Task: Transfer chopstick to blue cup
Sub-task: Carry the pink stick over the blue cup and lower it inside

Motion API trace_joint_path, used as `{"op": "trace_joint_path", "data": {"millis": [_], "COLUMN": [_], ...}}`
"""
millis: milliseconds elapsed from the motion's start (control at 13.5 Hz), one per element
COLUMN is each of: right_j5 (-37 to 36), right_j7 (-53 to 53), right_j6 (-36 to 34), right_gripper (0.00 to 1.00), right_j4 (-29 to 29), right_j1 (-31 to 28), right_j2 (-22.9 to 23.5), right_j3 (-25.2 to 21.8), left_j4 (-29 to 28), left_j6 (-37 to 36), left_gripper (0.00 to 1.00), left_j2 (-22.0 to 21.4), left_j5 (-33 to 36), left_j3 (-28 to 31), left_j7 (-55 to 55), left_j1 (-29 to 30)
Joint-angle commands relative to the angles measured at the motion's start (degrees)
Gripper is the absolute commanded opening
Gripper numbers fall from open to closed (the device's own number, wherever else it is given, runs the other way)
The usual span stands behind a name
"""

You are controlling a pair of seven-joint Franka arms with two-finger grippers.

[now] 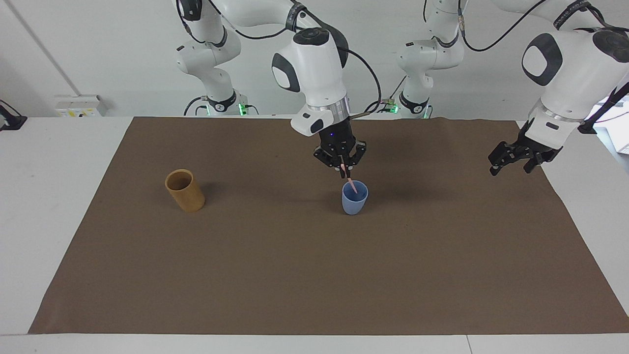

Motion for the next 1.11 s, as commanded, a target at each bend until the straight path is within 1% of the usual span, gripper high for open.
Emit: {"op": "trace_joint_path", "data": {"millis": [0,148,222,296,370,444,519,593,667,1037], "right_j5": [-0.95,-0.95,-0.95,-0.95,-0.95,-0.95,-0.95,-0.95,-1.04,-2.18], "right_j7": [0.91,0.91,0.82,0.82,0.82,0.82,0.82,0.74,0.65,0.47], "right_j6": [1.51,1.34,1.08,1.08,1.16,1.34,1.51,1.60,1.60,0.38], "right_gripper": [0.01,0.02,0.10,0.20,0.22,0.38,0.68,0.80,0.99,0.99], "right_j4": [-2.13,-2.22,-2.22,-2.22,-2.22,-2.22,-2.22,-2.22,-2.13,-0.90], "right_j1": [-0.13,-0.04,-0.13,-0.22,-0.22,-0.31,-0.31,-0.39,-0.31,-0.75], "right_j2": [-1.20,-1.20,-1.20,-1.20,-1.20,-1.20,-1.20,-1.20,-1.20,-1.11], "right_j3": [0.24,0.24,0.24,0.24,0.24,0.24,0.24,0.24,0.24,0.24], "left_j4": [0.94,0.94,0.94,0.94,0.94,0.94,0.94,0.94,0.94,0.94], "left_j6": [-1.13,-1.13,-1.13,-1.04,-1.13,-1.13,-1.13,-1.13,-1.13,-1.04], "left_gripper": [0.99,0.99,0.99,0.99,0.99,0.99,0.99,0.99,0.99,0.99], "left_j2": [0.34,0.34,0.34,0.34,0.34,0.34,0.34,0.34,0.34,0.34], "left_j5": [1.01,1.01,0.92,1.01,1.01,0.92,1.01,1.01,0.92,0.92], "left_j3": [0.13,0.13,0.13,0.13,0.13,0.13,0.13,0.13,0.13,0.13], "left_j7": [0.01,-0.08,-0.08,0.01,0.01,0.01,0.01,0.01,0.01,0.01], "left_j1": [-0.23,-0.23,-0.23,-0.23,-0.23,-0.23,-0.23,-0.23,-0.23,-0.23]}}
